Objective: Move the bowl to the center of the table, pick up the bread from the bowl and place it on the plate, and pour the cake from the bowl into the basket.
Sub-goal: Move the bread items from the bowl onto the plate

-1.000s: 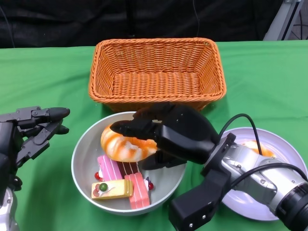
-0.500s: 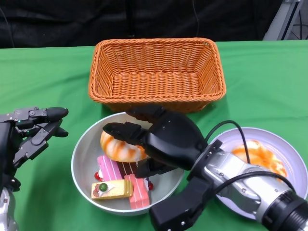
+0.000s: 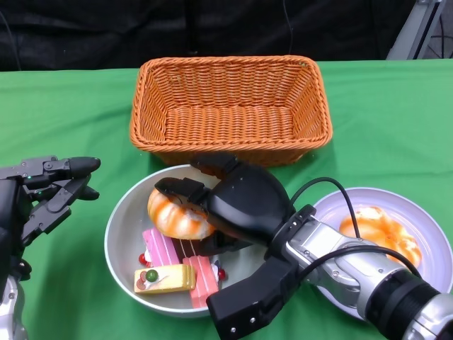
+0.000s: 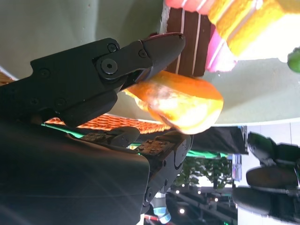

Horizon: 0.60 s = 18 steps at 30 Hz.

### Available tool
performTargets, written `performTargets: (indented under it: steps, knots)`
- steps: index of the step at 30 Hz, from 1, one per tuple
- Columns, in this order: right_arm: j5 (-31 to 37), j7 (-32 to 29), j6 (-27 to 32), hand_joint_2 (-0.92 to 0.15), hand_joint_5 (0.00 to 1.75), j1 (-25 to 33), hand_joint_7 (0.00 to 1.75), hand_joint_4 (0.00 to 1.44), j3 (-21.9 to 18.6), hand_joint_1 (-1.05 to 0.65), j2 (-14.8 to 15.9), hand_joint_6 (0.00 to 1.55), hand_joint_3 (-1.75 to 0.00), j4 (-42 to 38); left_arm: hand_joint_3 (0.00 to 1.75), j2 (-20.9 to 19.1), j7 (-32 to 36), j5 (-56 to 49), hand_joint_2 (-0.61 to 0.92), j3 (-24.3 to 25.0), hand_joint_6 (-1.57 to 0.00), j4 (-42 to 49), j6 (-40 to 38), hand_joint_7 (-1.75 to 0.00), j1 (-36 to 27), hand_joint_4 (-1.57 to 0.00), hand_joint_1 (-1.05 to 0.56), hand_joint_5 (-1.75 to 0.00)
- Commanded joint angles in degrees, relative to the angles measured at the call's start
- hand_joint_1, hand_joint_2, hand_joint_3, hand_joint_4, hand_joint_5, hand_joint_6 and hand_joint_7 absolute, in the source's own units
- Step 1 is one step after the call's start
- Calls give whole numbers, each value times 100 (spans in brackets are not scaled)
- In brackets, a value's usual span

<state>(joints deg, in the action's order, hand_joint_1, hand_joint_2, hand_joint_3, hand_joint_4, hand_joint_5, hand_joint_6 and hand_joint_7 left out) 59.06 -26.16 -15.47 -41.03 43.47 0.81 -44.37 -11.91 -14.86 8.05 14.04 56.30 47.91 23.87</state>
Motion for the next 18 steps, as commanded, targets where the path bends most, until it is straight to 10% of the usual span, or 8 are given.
performTargets:
  steps: [1,18]
  knots:
    - [-19,-92,19,-92,3,-183,1,38,42,-83,-43,35,-4,-170,26,-114,109,-62,92,17,-123,-4,76,0,20,-91,-30,-94]
    - [-49,-1091,-16,-88,5,-436,2,60,217,-65,-276,54,0,-1021,33,-207,595,-144,92,117,-123,3,-41,-1,92,-78,-15,-105]
